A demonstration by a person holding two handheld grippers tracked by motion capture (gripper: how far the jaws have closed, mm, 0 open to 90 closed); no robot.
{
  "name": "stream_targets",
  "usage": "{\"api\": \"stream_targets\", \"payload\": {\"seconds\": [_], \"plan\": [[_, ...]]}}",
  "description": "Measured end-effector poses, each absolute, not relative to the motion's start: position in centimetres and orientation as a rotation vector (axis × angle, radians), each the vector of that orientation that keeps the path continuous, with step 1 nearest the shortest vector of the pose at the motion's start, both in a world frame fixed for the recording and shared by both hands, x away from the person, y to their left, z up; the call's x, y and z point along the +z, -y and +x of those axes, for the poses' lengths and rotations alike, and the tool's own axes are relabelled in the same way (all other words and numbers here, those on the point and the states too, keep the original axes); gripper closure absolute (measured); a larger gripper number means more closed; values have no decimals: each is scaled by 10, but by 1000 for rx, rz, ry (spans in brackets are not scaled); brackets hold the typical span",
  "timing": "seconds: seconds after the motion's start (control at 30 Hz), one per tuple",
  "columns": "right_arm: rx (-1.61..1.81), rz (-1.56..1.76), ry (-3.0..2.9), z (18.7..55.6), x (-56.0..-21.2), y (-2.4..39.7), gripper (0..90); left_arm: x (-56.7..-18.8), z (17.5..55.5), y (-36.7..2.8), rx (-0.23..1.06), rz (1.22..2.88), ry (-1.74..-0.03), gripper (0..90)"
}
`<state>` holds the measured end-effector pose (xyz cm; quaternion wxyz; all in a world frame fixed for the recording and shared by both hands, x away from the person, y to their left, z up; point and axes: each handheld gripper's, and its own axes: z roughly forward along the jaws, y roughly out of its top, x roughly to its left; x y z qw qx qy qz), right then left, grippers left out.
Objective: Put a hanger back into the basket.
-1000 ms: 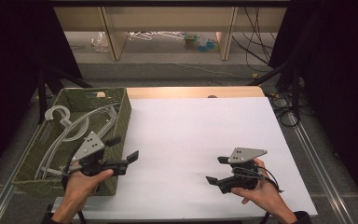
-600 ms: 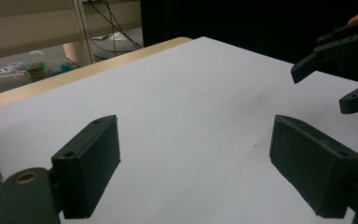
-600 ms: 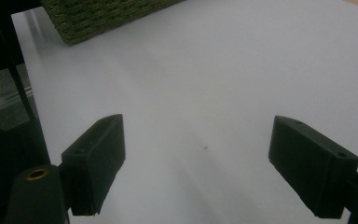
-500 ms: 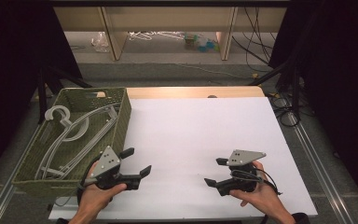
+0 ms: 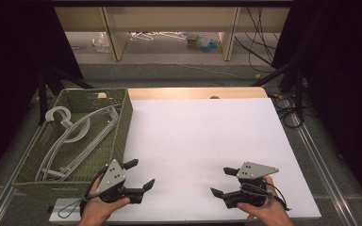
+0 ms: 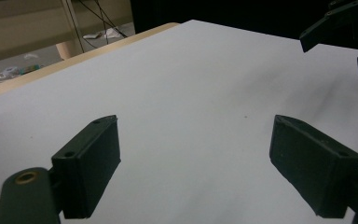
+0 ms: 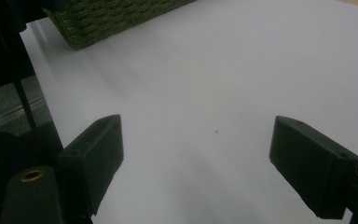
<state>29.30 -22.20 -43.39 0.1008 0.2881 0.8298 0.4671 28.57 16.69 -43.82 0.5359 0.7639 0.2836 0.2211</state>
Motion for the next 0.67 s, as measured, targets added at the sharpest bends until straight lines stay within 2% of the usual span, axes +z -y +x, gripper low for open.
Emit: {"api": "stream_targets", "payload": {"seconds": [0.67], "plan": [[1343,842,-2441,288,-438,221,169,-437,288,-171,520,1778,-700,161]]}}
